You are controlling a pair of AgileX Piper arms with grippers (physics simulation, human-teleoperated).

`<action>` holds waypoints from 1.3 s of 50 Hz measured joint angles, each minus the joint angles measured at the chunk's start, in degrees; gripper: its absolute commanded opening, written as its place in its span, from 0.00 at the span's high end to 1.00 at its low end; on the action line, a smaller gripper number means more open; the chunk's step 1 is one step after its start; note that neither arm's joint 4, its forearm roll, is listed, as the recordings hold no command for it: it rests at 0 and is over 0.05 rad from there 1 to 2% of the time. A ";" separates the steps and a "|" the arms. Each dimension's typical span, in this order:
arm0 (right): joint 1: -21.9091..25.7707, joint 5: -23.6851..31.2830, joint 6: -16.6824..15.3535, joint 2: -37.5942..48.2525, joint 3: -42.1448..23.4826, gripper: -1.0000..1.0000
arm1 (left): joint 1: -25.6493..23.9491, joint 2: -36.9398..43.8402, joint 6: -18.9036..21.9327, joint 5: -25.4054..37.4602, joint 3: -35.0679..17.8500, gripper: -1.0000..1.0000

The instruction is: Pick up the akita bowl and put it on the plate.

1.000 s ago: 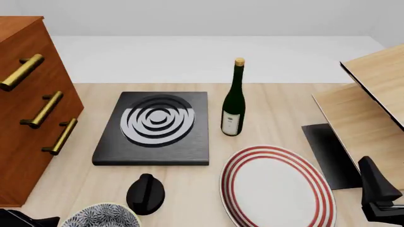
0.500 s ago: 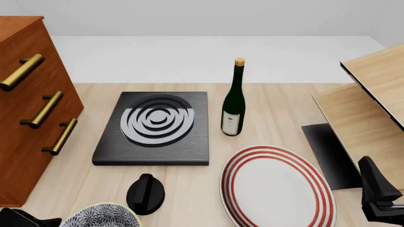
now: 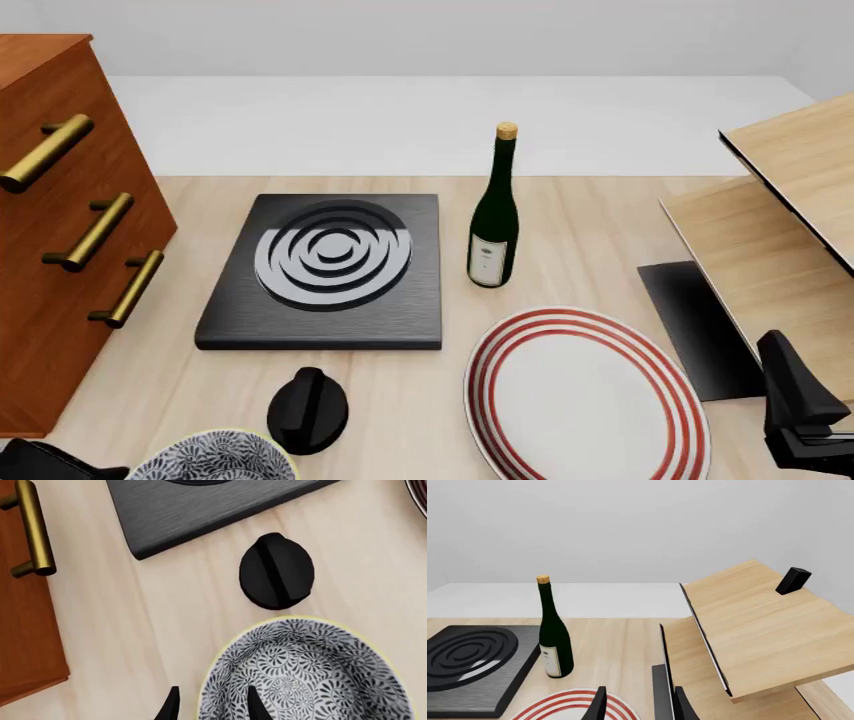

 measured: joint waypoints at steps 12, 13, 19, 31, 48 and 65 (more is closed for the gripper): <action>0.00 0.00 0.00 0.00 0.00 0.00 | 0.63 1.09 -0.11 0.02 -0.01 0.00; 0.00 0.00 0.00 0.01 0.00 0.00 | 0.70 1.24 0.02 -0.03 0.01 0.00; 0.00 0.00 0.00 0.00 0.00 0.00 | 1.13 2.02 1.08 -0.71 -0.21 1.00; 0.00 0.00 0.00 0.00 0.00 0.00 | 0.92 7.23 2.79 -5.75 -0.49 1.00; 0.00 0.00 0.00 0.01 0.00 0.00 | 0.81 1.50 6.99 -2.28 -0.97 1.00; 0.00 0.00 0.00 0.01 0.00 0.00 | -0.57 -6.99 10.13 7.11 -8.38 1.00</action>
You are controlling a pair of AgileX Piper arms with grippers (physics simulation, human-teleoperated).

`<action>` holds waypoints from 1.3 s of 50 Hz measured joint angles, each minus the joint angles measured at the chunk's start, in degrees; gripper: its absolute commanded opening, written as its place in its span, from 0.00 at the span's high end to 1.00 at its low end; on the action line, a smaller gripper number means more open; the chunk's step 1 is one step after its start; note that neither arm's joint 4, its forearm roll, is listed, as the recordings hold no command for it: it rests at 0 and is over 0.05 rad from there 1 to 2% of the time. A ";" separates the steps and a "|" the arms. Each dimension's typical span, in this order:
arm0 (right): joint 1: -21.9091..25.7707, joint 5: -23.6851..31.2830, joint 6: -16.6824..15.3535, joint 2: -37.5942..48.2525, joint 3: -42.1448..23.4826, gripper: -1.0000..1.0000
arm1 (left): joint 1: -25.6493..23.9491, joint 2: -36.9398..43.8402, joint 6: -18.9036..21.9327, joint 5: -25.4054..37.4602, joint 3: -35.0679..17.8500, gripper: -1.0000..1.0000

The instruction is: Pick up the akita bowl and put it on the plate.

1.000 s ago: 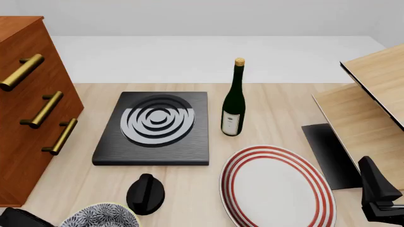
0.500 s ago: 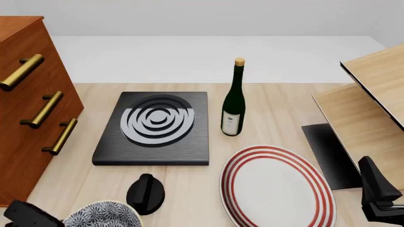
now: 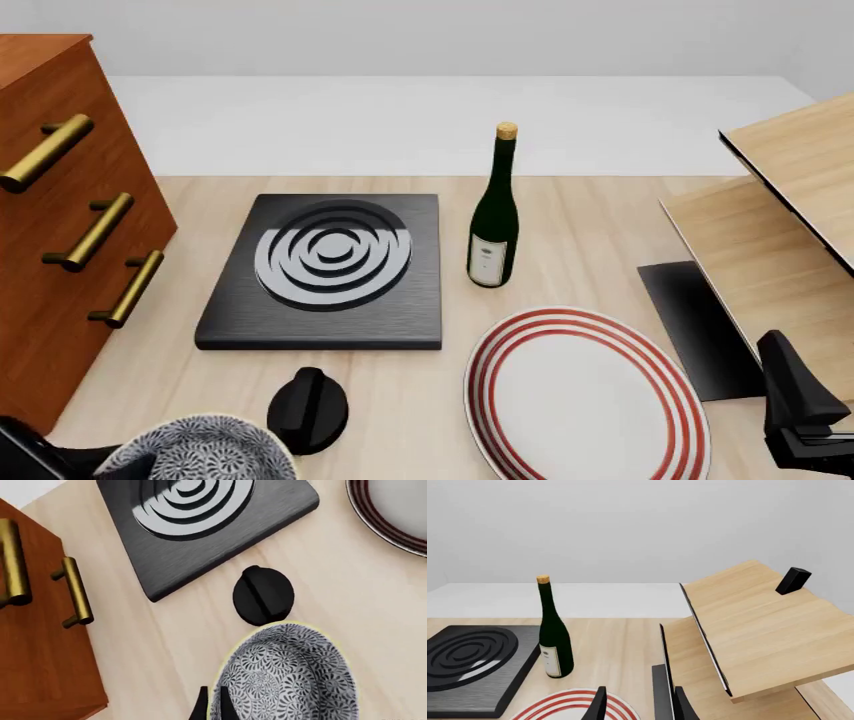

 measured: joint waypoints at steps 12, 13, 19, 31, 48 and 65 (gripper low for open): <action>0.00 0.00 0.00 0.00 0.00 0.00 | -0.03 -2.76 0.90 3.87 -6.13 1.00; 0.00 0.00 0.00 0.00 0.00 0.00 | -0.01 -2.86 0.84 3.95 -6.63 1.00; 0.00 0.00 0.00 0.00 0.00 0.00 | 0.10 -3.19 0.02 3.93 -9.89 1.00; 0.00 0.00 0.00 0.00 0.00 0.00 | -0.19 -1.85 -2.12 1.70 -16.06 1.00; 0.00 0.00 0.00 0.00 0.00 0.00 | -4.54 7.72 -10.94 -10.89 -23.33 1.00; 0.00 0.00 0.00 0.00 0.00 0.00 | -14.99 21.42 -21.67 -25.36 -29.93 1.00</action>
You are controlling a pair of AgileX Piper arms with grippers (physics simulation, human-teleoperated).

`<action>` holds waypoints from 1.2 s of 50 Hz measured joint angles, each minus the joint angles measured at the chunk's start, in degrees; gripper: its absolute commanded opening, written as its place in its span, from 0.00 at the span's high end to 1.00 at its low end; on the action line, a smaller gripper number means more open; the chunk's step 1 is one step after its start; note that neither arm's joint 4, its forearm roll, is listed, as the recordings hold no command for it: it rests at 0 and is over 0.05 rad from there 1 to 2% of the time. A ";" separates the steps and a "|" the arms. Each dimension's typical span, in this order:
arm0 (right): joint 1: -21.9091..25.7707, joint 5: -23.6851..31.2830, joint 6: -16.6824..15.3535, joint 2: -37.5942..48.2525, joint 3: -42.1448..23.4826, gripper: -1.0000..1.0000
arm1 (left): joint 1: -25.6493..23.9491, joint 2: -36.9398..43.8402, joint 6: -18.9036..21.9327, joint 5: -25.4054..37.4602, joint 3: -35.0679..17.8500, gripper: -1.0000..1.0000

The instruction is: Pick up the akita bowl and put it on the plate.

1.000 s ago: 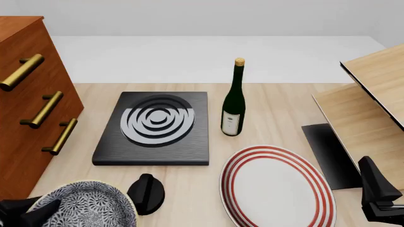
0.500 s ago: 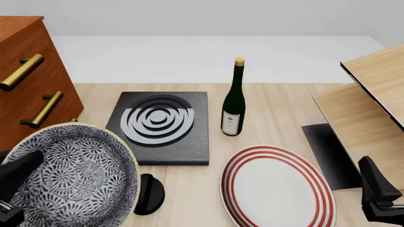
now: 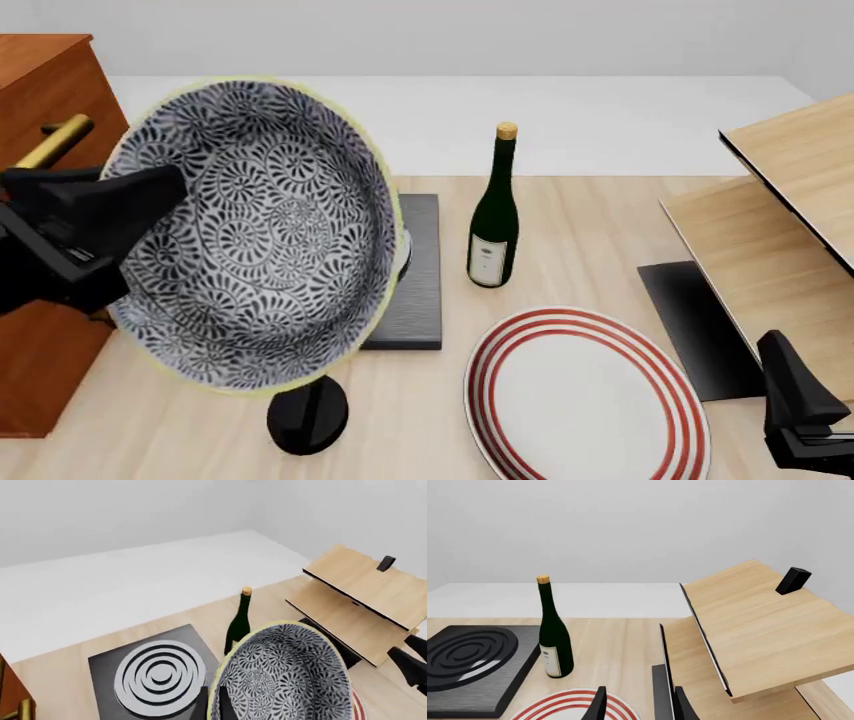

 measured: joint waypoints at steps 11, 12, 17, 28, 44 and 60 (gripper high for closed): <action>0.00 0.00 0.00 0.00 0.00 0.00 | -6.78 6.38 -6.01 -5.34 -2.93 1.00; 0.00 0.00 0.00 0.00 0.00 0.00 | -7.32 6.80 -6.33 -5.69 -3.19 1.00; 0.00 0.00 0.00 0.00 0.00 0.00 | -10.38 8.55 -8.13 -7.10 -4.19 1.00; 0.00 0.00 0.00 0.00 0.00 0.00 | -15.95 12.53 -12.99 -9.21 -4.81 1.00; 0.00 0.00 0.00 0.00 0.00 0.00 | -20.31 16.43 -20.54 -14.55 -2.17 1.00; 0.00 0.00 0.00 0.00 0.00 0.00 | -22.50 20.88 -23.51 -17.28 -1.05 1.00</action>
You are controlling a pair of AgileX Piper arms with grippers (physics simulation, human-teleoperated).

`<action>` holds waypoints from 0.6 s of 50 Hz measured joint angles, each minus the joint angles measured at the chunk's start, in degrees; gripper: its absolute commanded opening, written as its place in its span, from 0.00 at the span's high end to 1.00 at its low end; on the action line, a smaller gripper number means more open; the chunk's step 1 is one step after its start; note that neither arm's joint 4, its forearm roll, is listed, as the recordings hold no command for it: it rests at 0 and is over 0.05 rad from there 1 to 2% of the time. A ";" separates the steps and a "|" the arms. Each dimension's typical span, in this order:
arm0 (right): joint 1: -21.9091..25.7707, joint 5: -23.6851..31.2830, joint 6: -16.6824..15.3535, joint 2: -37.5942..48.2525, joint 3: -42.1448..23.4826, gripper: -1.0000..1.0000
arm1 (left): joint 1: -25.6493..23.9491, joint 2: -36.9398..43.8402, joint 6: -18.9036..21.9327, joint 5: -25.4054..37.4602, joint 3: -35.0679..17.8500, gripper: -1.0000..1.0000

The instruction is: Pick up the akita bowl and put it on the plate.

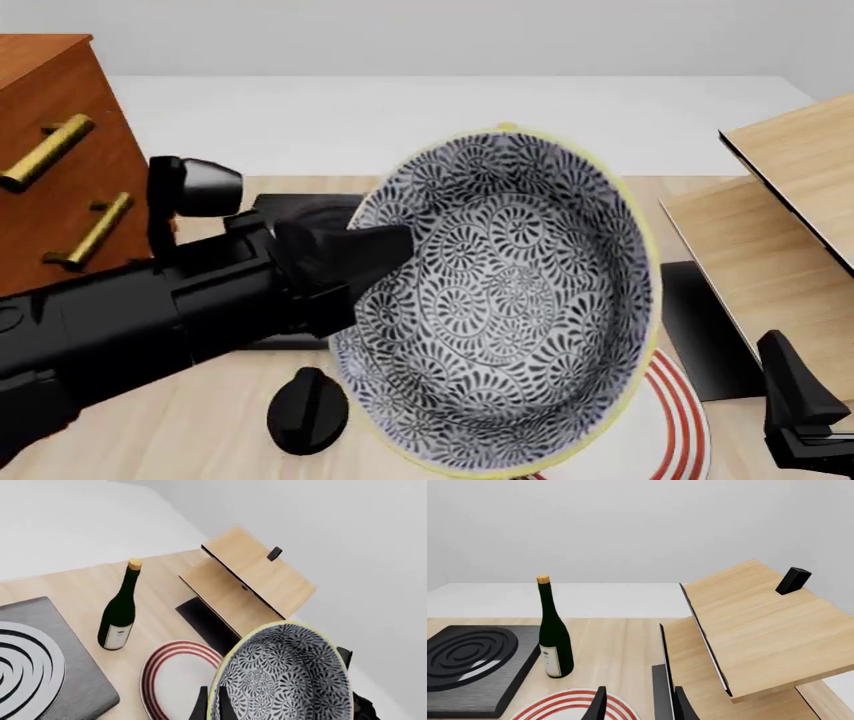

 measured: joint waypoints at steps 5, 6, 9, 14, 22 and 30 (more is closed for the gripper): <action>0.00 0.00 0.00 0.00 0.00 0.00 | -1.11 1.68 0.55 0.99 -0.62 1.00; 0.00 0.00 0.00 0.00 0.00 0.00 | -1.34 2.06 0.76 1.34 -0.89 1.00; 0.00 0.00 0.00 0.00 0.00 0.00 | -2.17 3.38 1.39 2.64 -1.94 1.00; 0.00 0.00 0.00 0.00 0.00 0.00 | -3.59 6.20 2.67 4.84 -4.00 1.00; 0.00 0.00 0.00 0.00 0.00 0.00 | -5.88 10.69 4.05 7.68 -7.74 1.00; 0.00 0.00 0.00 0.00 0.00 0.00 | -7.68 15.07 4.92 9.27 -11.22 1.00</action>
